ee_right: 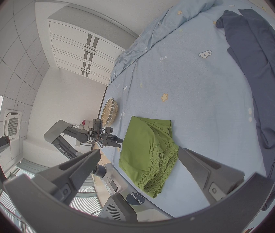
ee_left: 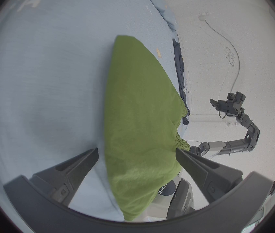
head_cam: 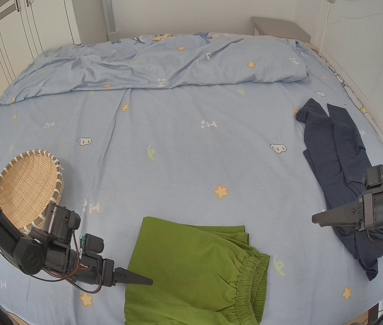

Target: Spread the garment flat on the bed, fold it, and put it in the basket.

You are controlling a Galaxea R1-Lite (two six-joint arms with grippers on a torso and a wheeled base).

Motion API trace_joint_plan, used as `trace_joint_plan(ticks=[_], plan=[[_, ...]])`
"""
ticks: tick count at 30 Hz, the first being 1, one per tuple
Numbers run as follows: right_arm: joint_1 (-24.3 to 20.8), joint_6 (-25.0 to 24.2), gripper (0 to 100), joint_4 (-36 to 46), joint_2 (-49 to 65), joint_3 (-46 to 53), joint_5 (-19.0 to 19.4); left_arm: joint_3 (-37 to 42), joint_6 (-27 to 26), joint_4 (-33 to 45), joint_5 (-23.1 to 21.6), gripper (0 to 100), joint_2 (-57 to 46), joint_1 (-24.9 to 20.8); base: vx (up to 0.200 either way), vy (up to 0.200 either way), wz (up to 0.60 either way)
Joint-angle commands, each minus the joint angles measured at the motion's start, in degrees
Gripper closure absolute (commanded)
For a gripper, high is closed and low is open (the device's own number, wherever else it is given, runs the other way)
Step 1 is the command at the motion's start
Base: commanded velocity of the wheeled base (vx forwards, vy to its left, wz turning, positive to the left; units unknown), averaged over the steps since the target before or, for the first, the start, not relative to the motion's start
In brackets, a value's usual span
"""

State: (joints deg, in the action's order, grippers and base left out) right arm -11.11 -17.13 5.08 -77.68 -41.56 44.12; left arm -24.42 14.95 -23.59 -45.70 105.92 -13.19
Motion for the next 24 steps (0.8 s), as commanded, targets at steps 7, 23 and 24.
trace_joint_plan(ticks=[7, 23, 24], plan=[[-0.32, -0.01, 0, 0.01, -0.28, 0.16, 0.0, -0.37, 4.04, -8.58, 0.26, 0, 7.37, -9.22, 0.0, 0.0, 0.0], [-0.14, -0.1, 0, -0.07, -0.63, 0.07, -0.08, -2.04, 16.52, -11.57, 0.7, 100, 6.4, -11.51, 0.0, 0.0, 0.0], [-0.14, -0.1, 0, -0.07, -0.63, 0.07, -0.08, -2.04, 16.52, -11.57, 0.7, 100, 6.4, -11.51, 0.0, 0.0, 0.0]])
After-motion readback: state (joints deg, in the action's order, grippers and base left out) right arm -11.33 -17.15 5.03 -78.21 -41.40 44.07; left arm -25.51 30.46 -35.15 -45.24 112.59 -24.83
